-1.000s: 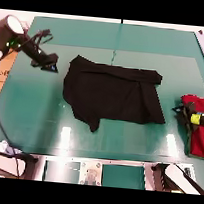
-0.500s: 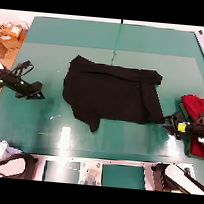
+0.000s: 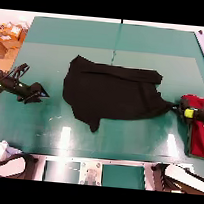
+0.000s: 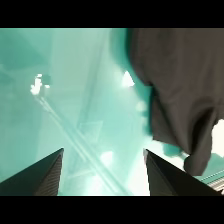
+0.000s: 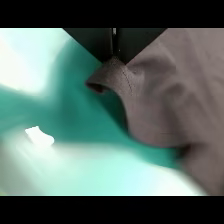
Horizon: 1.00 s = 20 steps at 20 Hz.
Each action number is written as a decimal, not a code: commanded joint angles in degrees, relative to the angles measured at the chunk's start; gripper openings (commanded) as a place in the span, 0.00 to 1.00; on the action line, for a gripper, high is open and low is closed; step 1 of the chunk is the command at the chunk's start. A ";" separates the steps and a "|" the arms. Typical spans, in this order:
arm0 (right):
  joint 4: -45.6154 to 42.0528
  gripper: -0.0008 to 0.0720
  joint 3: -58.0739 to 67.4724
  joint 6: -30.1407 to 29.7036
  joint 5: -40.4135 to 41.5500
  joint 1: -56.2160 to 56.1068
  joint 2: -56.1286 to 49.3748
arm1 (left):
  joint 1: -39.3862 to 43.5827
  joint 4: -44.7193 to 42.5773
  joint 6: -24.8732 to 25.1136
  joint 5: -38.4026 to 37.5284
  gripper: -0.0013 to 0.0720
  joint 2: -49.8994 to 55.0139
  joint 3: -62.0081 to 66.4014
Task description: Fold the shirts.
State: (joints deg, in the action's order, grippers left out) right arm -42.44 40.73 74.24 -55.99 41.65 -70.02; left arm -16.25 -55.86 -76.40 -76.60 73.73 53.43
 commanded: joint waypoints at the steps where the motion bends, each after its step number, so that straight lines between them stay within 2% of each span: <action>1: -2.38 0.03 4.50 1.27 2.56 4.28 5.49 | 3.08 4.20 -0.57 2.21 0.79 -0.04 -2.16; 8: -4.15 0.03 4.46 1.79 2.89 4.13 5.70 | 21.09 15.65 -0.66 20.83 0.79 -0.04 -13.88; 9: -4.15 0.03 4.46 1.75 2.91 4.00 5.70 | 23.17 15.63 -1.44 23.02 0.74 -0.02 -14.51; 10: -4.15 0.03 4.46 1.60 2.91 3.98 5.70 | 25.00 15.93 -1.77 26.21 0.62 0.00 -15.23; 13: -4.15 0.03 4.46 1.57 2.84 3.69 5.70 | 28.15 17.46 -2.84 33.99 0.59 0.02 -16.96; 17: -4.13 0.03 4.46 1.07 2.84 3.04 5.70 | 28.33 17.86 -3.26 32.72 0.59 2.56 -17.51; 20: -4.04 0.03 4.46 0.28 2.84 2.67 5.70 | 28.33 21.44 -2.47 35.12 0.59 2.73 -17.49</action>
State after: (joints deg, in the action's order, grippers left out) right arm -46.57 45.12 75.22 -53.10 44.64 -64.36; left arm 11.68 -36.40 -79.40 -44.66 75.75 36.32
